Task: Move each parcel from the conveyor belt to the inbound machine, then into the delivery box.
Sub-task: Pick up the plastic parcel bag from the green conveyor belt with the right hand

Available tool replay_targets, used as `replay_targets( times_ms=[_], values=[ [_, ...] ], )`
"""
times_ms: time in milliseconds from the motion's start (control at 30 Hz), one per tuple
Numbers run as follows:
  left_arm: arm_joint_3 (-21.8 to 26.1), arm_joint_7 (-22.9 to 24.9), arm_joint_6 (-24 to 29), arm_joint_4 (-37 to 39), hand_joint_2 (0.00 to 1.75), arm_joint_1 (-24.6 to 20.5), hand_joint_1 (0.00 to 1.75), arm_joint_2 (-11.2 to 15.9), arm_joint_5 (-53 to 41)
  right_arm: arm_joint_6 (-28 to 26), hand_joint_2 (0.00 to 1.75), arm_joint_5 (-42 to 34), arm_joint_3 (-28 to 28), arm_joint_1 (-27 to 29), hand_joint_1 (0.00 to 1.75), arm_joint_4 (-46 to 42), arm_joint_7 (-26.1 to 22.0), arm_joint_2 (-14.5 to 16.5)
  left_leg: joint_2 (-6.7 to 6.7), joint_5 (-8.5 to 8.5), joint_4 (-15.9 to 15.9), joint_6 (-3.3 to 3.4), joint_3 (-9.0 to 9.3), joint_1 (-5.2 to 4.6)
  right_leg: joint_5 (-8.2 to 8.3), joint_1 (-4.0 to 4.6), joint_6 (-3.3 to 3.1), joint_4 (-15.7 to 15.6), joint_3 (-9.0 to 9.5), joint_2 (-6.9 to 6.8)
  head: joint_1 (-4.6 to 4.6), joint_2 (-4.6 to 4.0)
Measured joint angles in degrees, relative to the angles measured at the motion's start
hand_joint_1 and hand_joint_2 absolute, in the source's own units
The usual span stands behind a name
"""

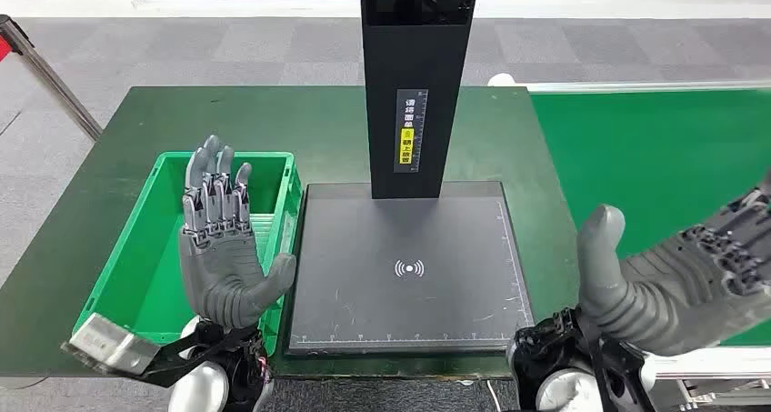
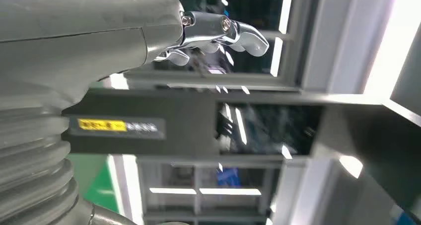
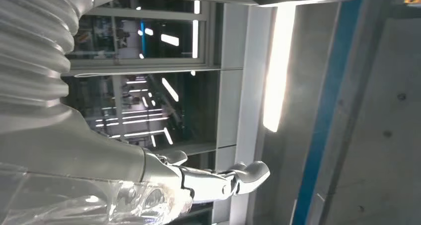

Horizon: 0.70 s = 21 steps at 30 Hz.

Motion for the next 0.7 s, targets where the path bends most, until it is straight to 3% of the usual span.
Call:
replay_targets(
  times_ms=[133, 267, 467, 700],
  values=[
    [0.0, -1.1, 6.2, -0.7, 1.75, 2.6, 0.00, 1.7, -1.6, 0.0, 1.75, -1.6, 0.3, 7.4, 0.00, 0.6, -0.4, -0.1, -0.01, -0.06, 0.0, -0.04, -0.09, 0.00, -0.06, 0.02, -0.04, 0.0, -0.07, -0.01, 0.00, 0.00],
    [0.2, -1.5, 11.3, -5.8, 1.75, 8.4, 0.00, 3.9, -4.2, 0.0, 1.75, -5.6, 1.0, 15.9, 0.00, 0.3, -0.6, 0.0, 0.00, -0.18, 0.0, -0.16, -0.12, 0.03, -0.21, 0.05, -0.10, 0.0, -0.14, 0.00, 0.00, 0.00],
    [1.2, -0.2, 10.3, -10.0, 1.75, 12.8, 0.00, 5.1, -5.8, 0.0, 1.75, -10.0, 1.0, 23.3, 0.00, -0.5, -0.6, -0.1, 0.01, -0.24, 0.0, -0.10, -0.15, 0.03, -0.30, 0.02, -0.11, 0.0, -0.13, -0.03, 0.00, 0.00],
    [1.9, 0.2, 9.9, -11.2, 1.75, 13.9, 0.00, 5.5, -6.1, 0.0, 1.75, -10.7, 1.0, 25.8, 0.00, -0.6, -0.6, -0.3, 0.04, -0.22, 0.0, -0.10, -0.09, 0.03, -0.24, 0.02, -0.07, 0.0, -0.07, -0.02, -0.01, 0.00]
  ],
)
